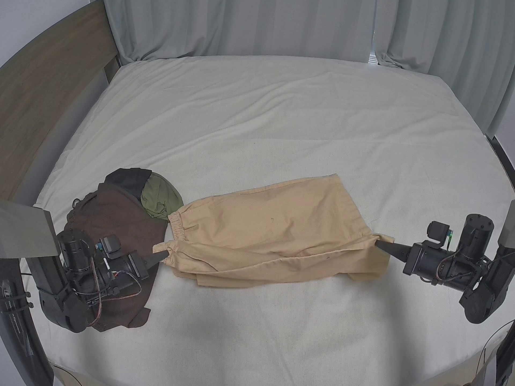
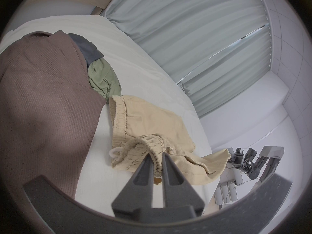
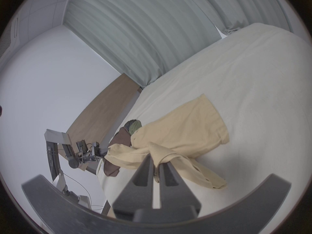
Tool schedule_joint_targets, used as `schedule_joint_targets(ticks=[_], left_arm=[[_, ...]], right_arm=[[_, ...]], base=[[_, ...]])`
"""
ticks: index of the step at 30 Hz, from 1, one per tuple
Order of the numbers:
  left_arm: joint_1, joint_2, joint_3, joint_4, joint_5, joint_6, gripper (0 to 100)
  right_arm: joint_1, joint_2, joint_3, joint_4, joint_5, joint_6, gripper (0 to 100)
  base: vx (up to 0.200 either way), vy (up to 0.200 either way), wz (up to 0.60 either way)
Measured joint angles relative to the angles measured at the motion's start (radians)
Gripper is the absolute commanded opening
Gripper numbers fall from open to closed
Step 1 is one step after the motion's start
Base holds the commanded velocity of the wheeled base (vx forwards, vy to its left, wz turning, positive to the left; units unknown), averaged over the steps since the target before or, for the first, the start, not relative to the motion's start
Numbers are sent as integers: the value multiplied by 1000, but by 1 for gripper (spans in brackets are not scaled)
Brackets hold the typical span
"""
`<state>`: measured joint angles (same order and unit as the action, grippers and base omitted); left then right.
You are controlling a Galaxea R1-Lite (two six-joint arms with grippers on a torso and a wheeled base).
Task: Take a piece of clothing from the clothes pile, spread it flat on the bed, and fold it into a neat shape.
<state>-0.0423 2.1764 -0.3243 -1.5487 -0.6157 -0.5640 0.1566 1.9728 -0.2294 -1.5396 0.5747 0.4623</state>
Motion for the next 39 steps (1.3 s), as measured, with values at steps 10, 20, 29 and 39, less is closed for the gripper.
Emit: schedule_joint_targets(ticks=[10,20,29,39], left_arm=[[-6,-12,-34,-1,38,-42,0],[-8,-27,-68,-1,71,-74,0],[-3,-29,-86,-2,86,-87,0],[2,-29,-99,-2,89,-111,0]], right_arm=[[-13,-12,-99,5,0,32,0],[-29,-16,-223,129,0,31,0],[-31,-23,-375,300,0,30,0],[-30,-34,-527,446,0,29,0]], base=[[0,0,0],[0,0,0],[0,0,0],[0,0,0]])
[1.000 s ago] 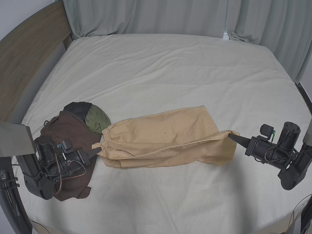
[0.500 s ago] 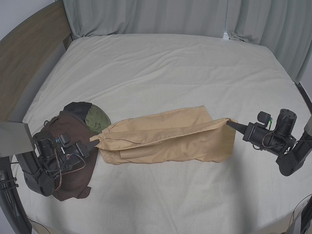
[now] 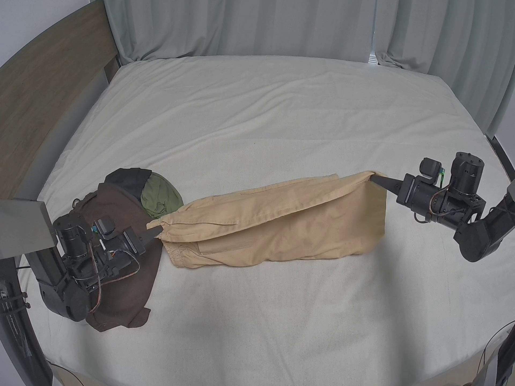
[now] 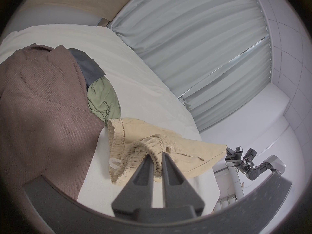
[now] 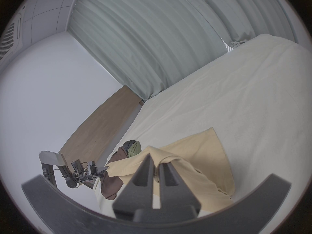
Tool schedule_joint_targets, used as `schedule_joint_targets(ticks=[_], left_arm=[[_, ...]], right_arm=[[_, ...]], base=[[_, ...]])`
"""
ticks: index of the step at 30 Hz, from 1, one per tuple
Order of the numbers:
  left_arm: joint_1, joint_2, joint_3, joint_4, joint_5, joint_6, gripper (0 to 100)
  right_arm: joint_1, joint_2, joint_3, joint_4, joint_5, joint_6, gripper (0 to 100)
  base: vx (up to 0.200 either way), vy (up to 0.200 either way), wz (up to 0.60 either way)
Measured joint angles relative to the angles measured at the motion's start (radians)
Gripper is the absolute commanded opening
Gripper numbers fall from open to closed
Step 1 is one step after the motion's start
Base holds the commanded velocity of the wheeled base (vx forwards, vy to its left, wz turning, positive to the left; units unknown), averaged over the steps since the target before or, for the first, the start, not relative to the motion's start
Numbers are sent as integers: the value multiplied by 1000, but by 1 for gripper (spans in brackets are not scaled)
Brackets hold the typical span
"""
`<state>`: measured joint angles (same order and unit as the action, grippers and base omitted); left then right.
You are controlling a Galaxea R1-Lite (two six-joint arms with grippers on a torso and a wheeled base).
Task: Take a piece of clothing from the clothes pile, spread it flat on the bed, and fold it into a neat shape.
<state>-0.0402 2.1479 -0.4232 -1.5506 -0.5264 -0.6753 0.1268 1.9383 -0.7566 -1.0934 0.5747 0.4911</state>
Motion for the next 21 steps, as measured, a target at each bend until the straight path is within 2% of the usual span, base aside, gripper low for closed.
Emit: schedule_joint_targets(ticks=[21], left_arm=[[-18,10,-43,2,24,-65,0]], right_arm=[[-23,71,-143,87,1,10,0]], base=[[0,0,0]])
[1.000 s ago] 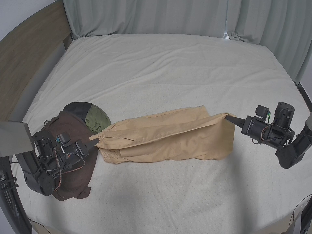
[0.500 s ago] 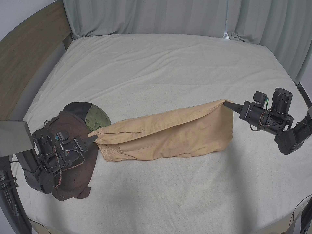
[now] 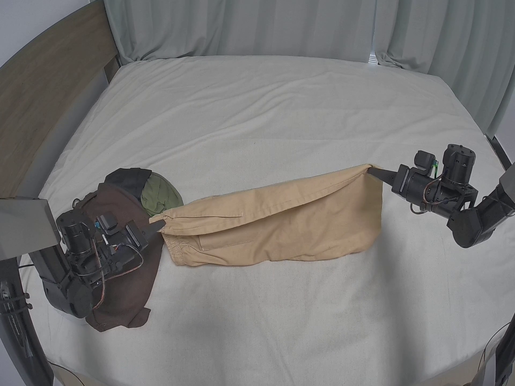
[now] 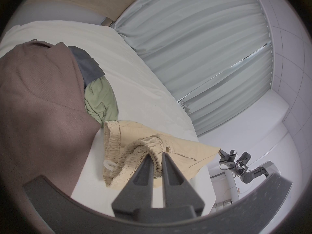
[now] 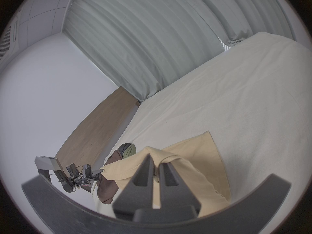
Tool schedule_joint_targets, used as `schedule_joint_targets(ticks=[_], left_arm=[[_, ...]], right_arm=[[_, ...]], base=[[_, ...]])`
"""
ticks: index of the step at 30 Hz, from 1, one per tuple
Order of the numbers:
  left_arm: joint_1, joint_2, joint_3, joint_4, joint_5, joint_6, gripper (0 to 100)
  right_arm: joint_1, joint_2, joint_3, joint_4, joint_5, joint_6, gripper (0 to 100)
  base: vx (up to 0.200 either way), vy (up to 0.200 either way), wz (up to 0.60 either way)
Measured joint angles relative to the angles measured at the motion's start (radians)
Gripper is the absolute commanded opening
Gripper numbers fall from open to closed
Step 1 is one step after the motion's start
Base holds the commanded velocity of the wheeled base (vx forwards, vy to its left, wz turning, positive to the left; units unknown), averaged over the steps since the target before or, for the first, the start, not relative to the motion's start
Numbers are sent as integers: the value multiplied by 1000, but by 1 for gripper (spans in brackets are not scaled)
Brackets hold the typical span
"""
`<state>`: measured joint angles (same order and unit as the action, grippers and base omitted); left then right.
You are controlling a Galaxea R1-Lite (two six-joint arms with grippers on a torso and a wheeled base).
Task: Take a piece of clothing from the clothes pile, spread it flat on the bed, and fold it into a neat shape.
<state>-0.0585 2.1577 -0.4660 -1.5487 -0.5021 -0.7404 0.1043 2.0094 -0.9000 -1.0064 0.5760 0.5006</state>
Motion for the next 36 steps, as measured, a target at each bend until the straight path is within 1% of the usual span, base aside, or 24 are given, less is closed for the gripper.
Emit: schedule_joint_targets(ticks=[6,15,25,36], left_arm=[[-12,14,-36,0,0,-17,0],[-23,56,-70,0,-3,-13,0],[-15,116,-130,0,-2,-13,0],[-4,163,-188,-1,-1,-15,0]], right_arm=[[-5,34,-52,11,0,19,0],[-5,113,-151,11,-1,79,0],[1,213,-254,11,-3,86,0],[7,294,-321,9,-4,86,0]], base=[[0,0,0],[0,0,0],[0,0,0],[0,0,0]])
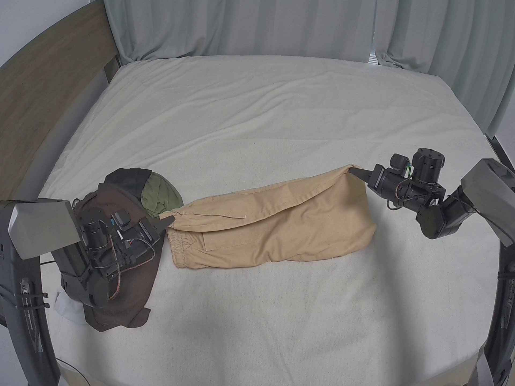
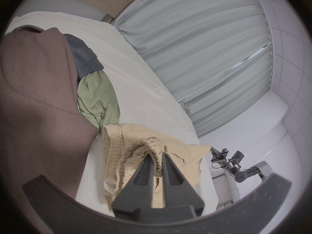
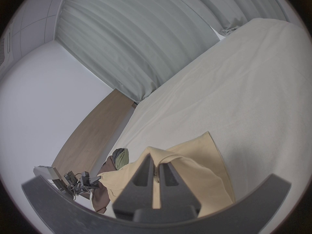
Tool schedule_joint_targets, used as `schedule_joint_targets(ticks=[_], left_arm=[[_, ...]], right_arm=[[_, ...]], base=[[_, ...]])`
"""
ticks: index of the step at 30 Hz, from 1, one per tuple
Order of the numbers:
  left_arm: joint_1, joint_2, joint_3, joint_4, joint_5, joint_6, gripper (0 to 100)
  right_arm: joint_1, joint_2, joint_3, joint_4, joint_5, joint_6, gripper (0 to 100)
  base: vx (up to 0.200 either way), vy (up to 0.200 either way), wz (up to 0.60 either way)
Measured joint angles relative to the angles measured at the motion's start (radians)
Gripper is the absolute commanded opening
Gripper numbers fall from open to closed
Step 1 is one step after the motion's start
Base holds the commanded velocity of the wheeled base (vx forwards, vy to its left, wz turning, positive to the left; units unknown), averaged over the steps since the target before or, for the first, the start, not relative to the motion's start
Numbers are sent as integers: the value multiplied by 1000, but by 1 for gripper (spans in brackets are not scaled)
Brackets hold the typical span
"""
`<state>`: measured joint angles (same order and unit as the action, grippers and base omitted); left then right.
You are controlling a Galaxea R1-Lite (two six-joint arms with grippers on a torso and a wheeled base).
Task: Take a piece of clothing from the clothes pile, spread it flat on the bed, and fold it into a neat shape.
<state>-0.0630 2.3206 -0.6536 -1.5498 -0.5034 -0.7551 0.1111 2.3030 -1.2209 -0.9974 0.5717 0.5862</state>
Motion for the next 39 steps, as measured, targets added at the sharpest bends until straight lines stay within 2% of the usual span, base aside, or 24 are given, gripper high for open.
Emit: schedule_joint_targets(ticks=[4,5,7,8,13,19,31,35,39], left_arm=[[4,13,-14,1,-1,0,0],[4,15,-16,0,-1,0,100],[4,21,-19,1,-1,0,100],[4,23,-22,1,-1,0,100],[5,32,-36,1,0,-1,100],[22,47,-72,1,38,-4,100],[36,10,-44,1,38,-15,100],[32,-15,-26,1,36,-11,100],[27,-45,-8,1,32,-10,100]], right_arm=[[-1,20,-16,-7,0,1,0],[-1,23,-19,-7,0,1,0],[-1,29,-23,-9,0,0,0],[0,32,-25,-9,0,0,100],[4,45,-42,-7,-6,2,100],[8,55,-61,-9,-50,3,100],[24,-36,44,-28,-51,30,100],[46,-78,121,-105,-50,60,100],[56,-104,221,-250,-41,73,100]], base=[[0,0,0],[0,0,0],[0,0,0],[0,0,0],[0,0,0],[0,0,0],[0,0,0],[0,0,0],[0,0,0]])
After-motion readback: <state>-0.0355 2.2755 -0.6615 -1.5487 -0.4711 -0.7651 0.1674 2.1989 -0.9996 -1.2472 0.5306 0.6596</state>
